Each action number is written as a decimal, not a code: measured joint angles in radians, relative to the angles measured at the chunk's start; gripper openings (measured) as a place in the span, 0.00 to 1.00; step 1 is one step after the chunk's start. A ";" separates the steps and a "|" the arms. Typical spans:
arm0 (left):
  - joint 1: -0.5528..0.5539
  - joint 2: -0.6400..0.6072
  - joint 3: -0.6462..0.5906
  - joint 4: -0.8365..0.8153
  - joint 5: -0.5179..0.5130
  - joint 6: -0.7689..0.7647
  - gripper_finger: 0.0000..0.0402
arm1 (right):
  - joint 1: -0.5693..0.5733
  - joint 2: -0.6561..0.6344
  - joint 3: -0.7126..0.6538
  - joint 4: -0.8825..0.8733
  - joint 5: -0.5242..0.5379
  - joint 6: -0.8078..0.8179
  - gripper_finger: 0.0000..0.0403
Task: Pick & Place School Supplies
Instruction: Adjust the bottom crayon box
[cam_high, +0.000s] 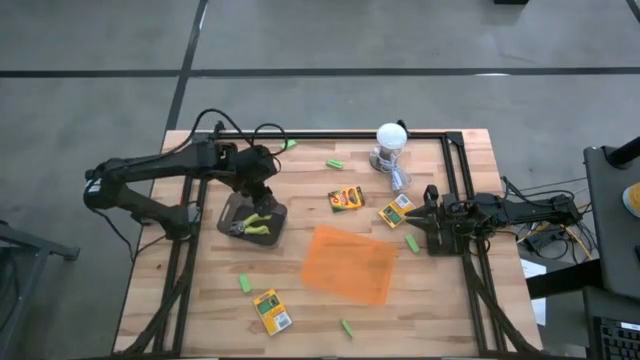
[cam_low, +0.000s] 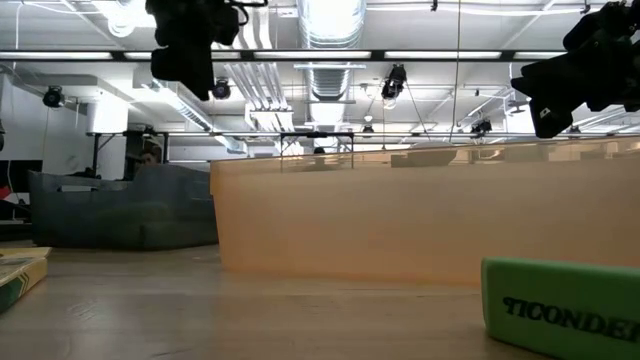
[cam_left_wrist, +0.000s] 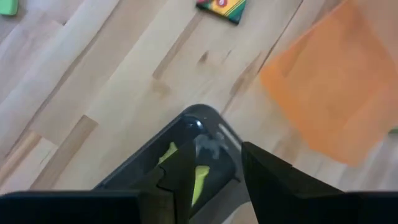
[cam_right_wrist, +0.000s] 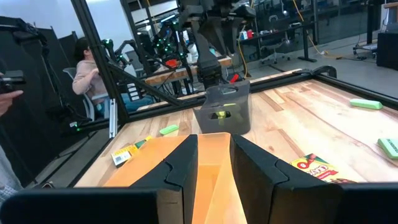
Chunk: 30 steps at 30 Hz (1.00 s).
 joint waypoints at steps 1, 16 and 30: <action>-0.004 -0.007 0.000 0.001 0.000 -0.010 0.33 | 0.000 0.000 0.000 0.000 0.000 0.000 0.23; -0.094 -0.048 -0.003 0.006 -0.019 -0.023 0.33 | 0.000 0.000 0.000 0.000 0.000 0.000 0.23; -0.272 -0.049 -0.004 0.068 -0.097 -0.012 0.33 | 0.000 0.000 0.000 0.000 0.000 0.000 0.23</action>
